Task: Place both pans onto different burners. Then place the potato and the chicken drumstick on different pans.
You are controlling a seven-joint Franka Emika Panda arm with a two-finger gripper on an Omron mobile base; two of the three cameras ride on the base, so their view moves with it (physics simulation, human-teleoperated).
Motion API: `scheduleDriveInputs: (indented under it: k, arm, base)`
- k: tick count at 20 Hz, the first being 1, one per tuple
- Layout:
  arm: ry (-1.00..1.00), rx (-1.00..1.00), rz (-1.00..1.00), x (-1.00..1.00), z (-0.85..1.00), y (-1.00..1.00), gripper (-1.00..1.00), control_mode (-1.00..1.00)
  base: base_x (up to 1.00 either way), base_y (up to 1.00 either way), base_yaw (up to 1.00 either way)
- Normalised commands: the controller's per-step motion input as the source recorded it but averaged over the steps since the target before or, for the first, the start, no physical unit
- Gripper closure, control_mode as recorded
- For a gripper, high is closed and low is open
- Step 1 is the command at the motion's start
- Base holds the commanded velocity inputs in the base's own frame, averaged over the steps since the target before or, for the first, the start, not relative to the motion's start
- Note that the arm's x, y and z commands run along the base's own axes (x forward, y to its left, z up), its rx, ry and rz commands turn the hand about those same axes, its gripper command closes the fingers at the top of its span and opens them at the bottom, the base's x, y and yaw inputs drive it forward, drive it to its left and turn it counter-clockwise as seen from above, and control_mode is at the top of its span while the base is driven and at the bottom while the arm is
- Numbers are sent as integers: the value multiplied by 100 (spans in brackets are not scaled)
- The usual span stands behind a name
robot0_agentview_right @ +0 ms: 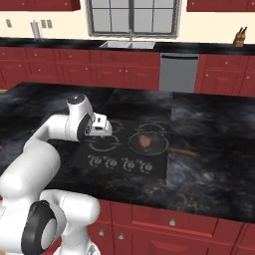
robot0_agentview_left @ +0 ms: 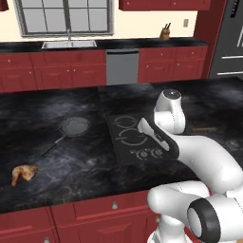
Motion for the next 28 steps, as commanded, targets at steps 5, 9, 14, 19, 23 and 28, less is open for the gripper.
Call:
scheduleDriveInputs:
  k: [5, 9, 14, 19, 23, 28]
  arm:
    - [0, 0, 0, 0, 0, 0, -100, 100]
    - [0, 0, 0, 0, 0, 0, -100, 100]
    - [0, 0, 0, 0, 0, 0, -100, 100]
    - [0, 0, 0, 0, 0, 0, -100, 100]
    - [0, 0, 0, 0, 0, 0, -100, 100]
    - [0, 0, -4, 5, 0, -22, -100, -100]
  base:
    - [0, 59, 0]
    - [0, 61, 0]
    - [0, 56, 0]
    - [4, 21, 0]
    - [7, -4, -2]
    - [4, -19, -5]
